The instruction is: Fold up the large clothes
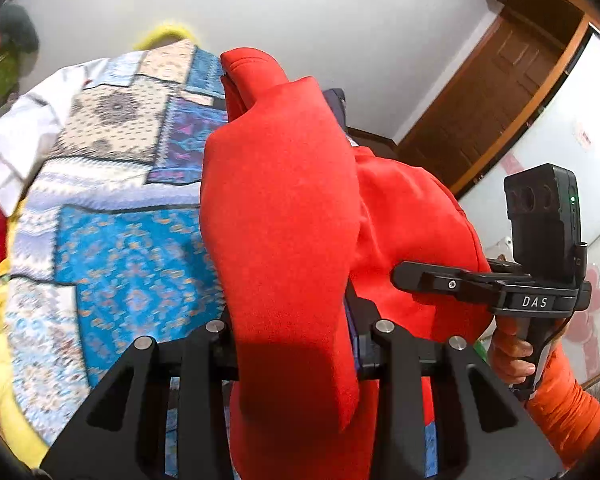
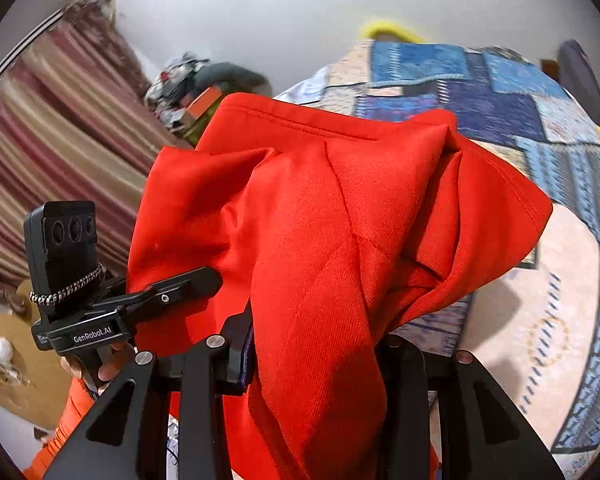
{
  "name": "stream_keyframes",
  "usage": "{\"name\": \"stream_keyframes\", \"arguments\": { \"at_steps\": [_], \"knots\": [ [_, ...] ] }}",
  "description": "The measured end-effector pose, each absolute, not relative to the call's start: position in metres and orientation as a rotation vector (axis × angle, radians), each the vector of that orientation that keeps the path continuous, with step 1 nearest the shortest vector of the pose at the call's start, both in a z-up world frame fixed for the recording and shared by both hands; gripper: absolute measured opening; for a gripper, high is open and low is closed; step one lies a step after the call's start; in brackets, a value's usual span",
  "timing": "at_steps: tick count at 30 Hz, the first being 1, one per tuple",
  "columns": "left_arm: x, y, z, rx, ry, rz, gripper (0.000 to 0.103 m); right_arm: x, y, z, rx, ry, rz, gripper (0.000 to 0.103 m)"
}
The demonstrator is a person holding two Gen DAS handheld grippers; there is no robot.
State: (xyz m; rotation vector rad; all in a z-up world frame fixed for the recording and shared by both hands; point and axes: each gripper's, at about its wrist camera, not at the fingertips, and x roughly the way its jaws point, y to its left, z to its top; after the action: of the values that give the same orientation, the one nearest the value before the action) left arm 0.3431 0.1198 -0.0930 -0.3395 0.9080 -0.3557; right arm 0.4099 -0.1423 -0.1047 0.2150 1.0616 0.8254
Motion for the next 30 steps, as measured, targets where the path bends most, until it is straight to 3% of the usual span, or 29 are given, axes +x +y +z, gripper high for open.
{"name": "stream_keyframes", "arguments": {
  "at_steps": [8,20,23,26,30],
  "knots": [
    [0.316,0.183,-0.131,-0.426,0.97,-0.299,0.035,0.394,-0.07,-0.127,0.16,1.13,0.864,0.035],
    [0.327,0.238,-0.281,-0.586,1.205,-0.218,0.036,0.412,0.012,-0.262,0.057,1.396,0.807,0.035],
    [0.325,0.246,-0.298,-0.603,1.2,-0.21,0.039,0.417,0.023,-0.291,0.053,1.436,0.79,0.036],
    [0.319,0.25,-0.296,-0.611,1.182,-0.234,0.043,0.41,0.031,-0.29,-0.044,1.383,0.793,0.04],
    [0.309,0.245,-0.289,-0.544,1.187,-0.21,0.05,0.406,0.024,-0.289,-0.169,1.382,0.804,0.07]
  ]
}}
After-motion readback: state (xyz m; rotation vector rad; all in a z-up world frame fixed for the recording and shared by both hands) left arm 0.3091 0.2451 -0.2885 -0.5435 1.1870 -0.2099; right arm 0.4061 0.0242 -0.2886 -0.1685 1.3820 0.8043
